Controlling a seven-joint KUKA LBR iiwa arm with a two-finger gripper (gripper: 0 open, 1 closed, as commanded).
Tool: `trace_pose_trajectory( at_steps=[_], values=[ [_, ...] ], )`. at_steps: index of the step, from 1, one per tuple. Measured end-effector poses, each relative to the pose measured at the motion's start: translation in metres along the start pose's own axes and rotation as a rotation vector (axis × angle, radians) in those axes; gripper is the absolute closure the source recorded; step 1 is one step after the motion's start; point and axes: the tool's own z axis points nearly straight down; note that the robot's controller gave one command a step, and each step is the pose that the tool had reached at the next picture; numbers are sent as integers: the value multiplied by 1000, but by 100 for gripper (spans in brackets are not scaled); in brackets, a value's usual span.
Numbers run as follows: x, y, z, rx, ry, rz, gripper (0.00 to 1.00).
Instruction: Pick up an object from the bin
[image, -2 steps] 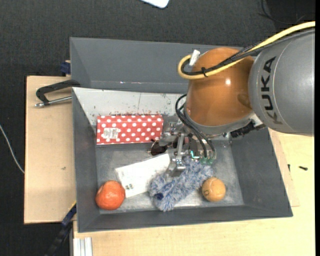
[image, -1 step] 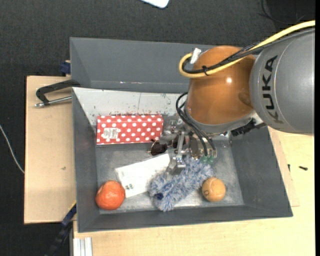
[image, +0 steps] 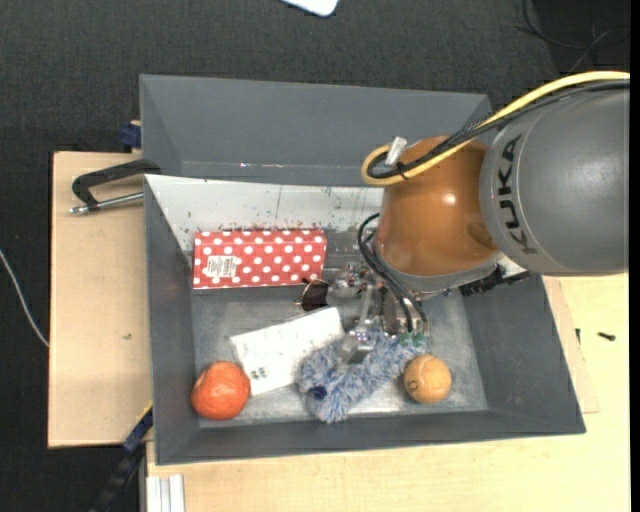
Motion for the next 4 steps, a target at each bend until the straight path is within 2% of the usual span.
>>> trace_pose_trajectory(
  at_steps=[1,2,3,4],
  values=[
    [-3,-43,65,1,2,-151,0],
    [-30,-79,91,0,4,-26,0],
    [-31,-81,92,2,-2,-187,0],
    [-30,-79,90,3,6,-26,100]
  ],
)
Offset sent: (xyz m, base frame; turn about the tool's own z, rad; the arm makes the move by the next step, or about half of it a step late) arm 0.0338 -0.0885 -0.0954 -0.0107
